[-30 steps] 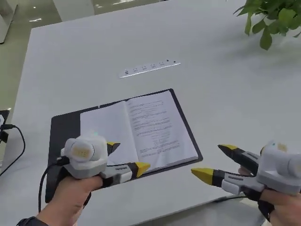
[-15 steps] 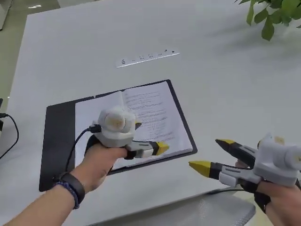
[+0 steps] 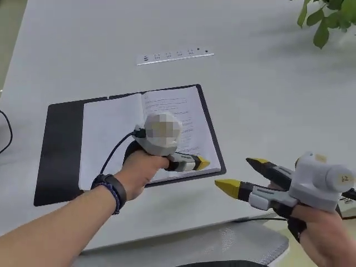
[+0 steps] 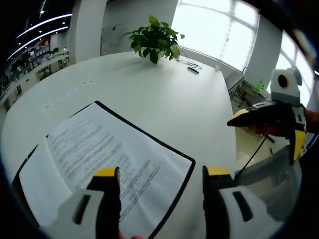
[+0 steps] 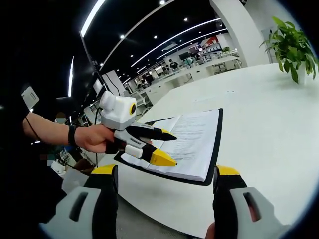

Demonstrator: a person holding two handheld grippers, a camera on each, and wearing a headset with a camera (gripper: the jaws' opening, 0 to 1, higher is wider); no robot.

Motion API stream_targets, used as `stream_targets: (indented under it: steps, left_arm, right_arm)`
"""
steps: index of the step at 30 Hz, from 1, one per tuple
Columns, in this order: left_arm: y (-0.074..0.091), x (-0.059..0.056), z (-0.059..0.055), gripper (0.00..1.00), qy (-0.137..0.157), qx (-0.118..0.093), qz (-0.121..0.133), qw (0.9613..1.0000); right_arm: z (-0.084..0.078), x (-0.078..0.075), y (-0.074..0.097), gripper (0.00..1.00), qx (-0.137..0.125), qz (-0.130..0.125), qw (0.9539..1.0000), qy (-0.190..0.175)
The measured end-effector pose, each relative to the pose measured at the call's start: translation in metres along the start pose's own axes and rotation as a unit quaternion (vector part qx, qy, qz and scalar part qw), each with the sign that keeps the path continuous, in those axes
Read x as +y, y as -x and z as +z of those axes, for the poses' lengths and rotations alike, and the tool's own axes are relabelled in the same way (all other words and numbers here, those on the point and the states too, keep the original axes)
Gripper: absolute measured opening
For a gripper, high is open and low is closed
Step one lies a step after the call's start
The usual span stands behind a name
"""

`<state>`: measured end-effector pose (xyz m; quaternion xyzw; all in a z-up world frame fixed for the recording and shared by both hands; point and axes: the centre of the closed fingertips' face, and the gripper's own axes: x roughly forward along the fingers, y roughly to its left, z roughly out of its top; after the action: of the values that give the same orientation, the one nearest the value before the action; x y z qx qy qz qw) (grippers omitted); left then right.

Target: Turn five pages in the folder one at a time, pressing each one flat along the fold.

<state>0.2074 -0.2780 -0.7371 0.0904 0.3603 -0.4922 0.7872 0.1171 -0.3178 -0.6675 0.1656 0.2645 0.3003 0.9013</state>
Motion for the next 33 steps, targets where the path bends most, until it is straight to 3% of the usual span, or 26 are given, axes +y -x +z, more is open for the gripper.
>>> stream_targets:
  steps: [9, 14, 17, 19, 22, 25, 33]
  left_arm:
    - [-0.030, 0.008, -0.010, 0.63, 0.011, 0.018, 0.017, 0.9996]
    - [-0.041, 0.009, -0.017, 0.64, -0.002, 0.029, 0.024, 0.9993]
    - [-0.041, 0.014, -0.020, 0.60, -0.033, 0.035, 0.046, 0.9978]
    - [-0.042, 0.012, -0.022, 0.60, -0.050, 0.040, 0.043, 0.9970]
    - [-0.041, 0.007, -0.022, 0.66, -0.046, 0.035, 0.034, 0.9978]
    - [-0.043, 0.010, -0.025, 0.64, -0.073, 0.043, 0.043, 0.9954]
    - [-0.042, 0.012, -0.024, 0.61, -0.075, 0.038, 0.048, 0.9953]
  right_arm:
    - [-0.006, -0.002, 0.003, 0.77, 0.007, 0.002, 0.9999, -0.007]
    - [-0.008, -0.006, 0.005, 0.77, 0.010, 0.000, 0.9999, -0.013]
    - [-0.008, -0.008, 0.006, 0.76, 0.012, -0.001, 0.9998, -0.016]
    - [-0.009, -0.009, 0.006, 0.76, 0.013, -0.001, 0.9998, -0.016]
    - [-0.009, -0.010, 0.004, 0.76, 0.014, 0.002, 0.9997, -0.018]
    - [-0.009, -0.010, 0.000, 0.75, 0.017, 0.004, 0.9997, -0.017]
    - [-0.006, -0.010, -0.005, 0.74, 0.015, 0.008, 0.9997, -0.019]
